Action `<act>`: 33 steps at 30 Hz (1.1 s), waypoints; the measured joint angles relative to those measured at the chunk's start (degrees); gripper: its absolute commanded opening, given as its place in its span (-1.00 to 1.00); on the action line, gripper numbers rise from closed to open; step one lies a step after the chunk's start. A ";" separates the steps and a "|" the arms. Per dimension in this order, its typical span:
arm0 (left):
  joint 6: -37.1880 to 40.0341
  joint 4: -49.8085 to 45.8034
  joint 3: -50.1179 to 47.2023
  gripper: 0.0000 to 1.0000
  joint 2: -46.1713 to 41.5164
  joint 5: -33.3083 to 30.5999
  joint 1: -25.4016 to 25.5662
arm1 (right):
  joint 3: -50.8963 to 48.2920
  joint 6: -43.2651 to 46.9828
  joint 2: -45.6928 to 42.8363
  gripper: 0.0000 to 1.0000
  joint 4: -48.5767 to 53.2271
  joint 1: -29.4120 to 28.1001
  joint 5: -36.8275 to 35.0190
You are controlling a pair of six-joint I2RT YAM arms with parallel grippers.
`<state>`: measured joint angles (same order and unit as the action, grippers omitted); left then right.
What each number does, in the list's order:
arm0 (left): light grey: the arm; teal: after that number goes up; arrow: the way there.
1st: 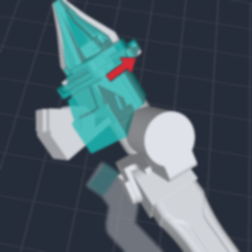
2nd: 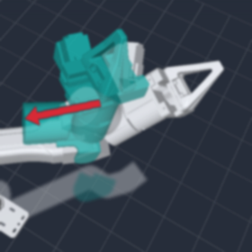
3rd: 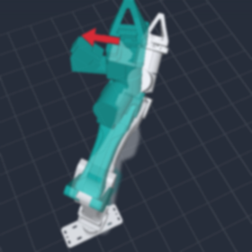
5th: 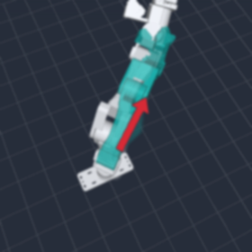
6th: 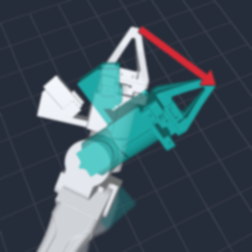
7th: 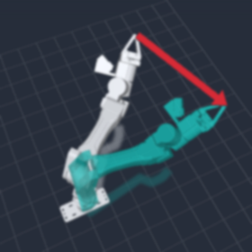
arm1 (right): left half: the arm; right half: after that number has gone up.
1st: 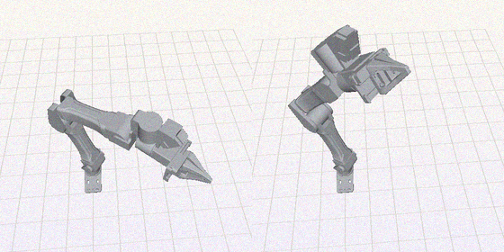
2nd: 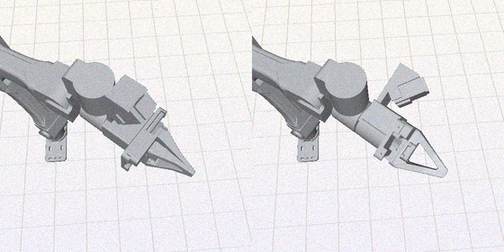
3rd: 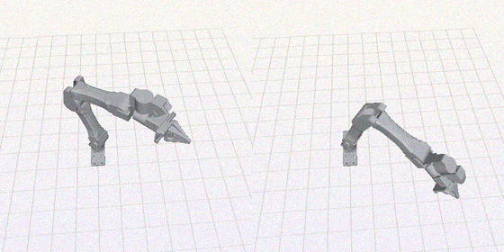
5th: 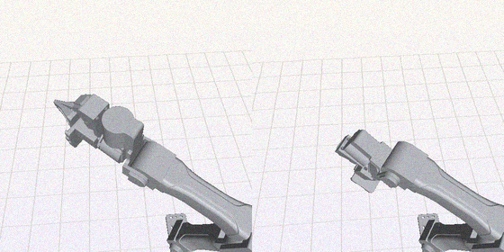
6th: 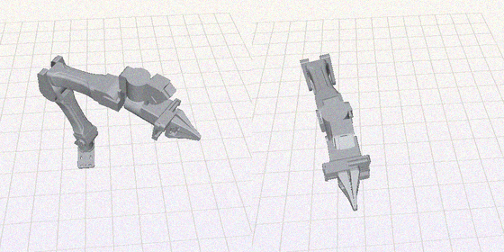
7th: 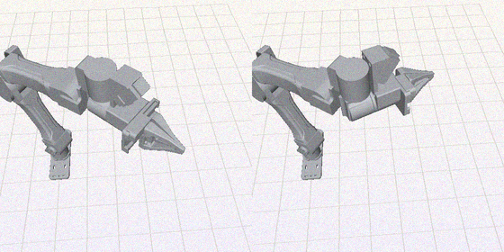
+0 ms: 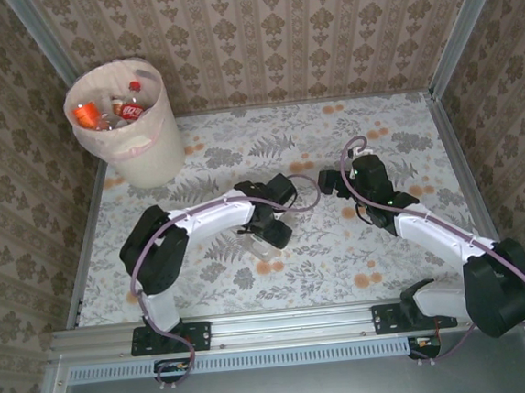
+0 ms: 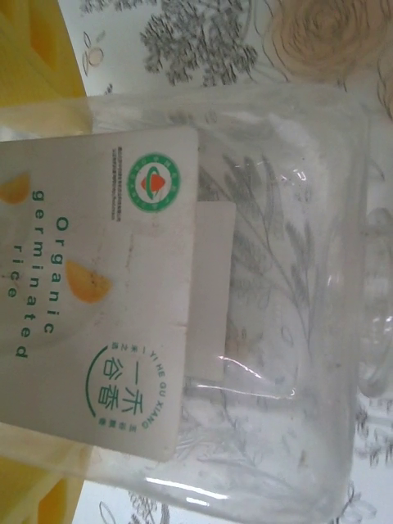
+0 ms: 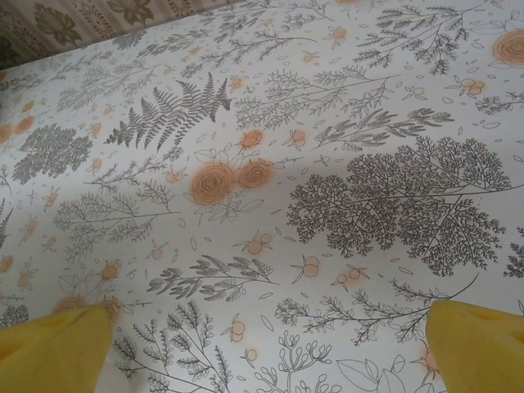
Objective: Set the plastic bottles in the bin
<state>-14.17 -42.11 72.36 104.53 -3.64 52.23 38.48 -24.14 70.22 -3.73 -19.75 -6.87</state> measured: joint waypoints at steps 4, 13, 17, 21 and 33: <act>-1.53 2.64 -2.84 0.43 -2.75 1.11 -4.04 | -1.05 0.39 -1.09 1.00 -1.90 0.00 0.44; -5.95 10.05 -6.71 0.36 -6.34 5.33 -13.00 | -3.74 2.97 -3.10 1.00 -9.99 0.00 9.29; -7.39 12.81 -6.71 0.36 -6.91 5.44 -15.21 | -4.00 4.50 -3.32 1.00 -13.25 -0.72 14.27; -8.66 14.75 -6.58 0.35 -8.20 5.68 -16.04 | -4.00 6.43 -3.32 1.00 -14.64 -2.38 17.33; -10.14 22.82 0.33 0.35 -15.13 2.71 -20.15 | -0.26 9.27 -3.28 1.00 -16.90 -6.56 19.41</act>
<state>-24.32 -19.29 72.69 89.41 -0.93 32.08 38.22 -14.87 66.94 -20.62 -26.30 12.53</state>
